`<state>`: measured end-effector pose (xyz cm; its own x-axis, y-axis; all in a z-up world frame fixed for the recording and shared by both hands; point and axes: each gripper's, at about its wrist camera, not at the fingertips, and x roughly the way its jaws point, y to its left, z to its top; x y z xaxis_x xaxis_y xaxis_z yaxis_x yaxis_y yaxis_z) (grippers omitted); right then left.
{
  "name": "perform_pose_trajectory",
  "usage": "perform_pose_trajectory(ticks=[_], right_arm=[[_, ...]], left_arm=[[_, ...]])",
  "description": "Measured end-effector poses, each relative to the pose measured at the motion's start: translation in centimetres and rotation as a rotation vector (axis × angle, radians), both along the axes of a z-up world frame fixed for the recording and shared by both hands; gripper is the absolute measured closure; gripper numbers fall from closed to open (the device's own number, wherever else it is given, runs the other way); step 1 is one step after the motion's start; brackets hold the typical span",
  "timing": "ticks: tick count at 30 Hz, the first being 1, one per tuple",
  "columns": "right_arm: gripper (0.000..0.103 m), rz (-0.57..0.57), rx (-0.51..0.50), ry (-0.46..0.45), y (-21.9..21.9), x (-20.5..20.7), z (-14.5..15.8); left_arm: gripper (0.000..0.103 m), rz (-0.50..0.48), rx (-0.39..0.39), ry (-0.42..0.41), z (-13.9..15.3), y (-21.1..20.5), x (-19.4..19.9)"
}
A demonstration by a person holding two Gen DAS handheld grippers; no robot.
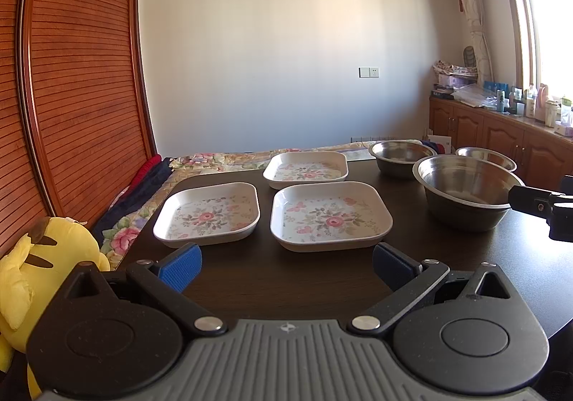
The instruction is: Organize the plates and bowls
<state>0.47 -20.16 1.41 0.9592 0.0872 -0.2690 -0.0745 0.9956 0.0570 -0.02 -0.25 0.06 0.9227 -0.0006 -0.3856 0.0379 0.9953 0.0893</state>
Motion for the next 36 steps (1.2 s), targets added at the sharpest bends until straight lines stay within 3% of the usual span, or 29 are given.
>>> perform_pose_trajectory(ticks=[36], right_arm=[[0.0,-0.002,0.008,-0.001,-0.21,-0.03,0.06]], left_arm=[[0.0,0.0,0.0,0.008,0.18,-0.18,0.12]])
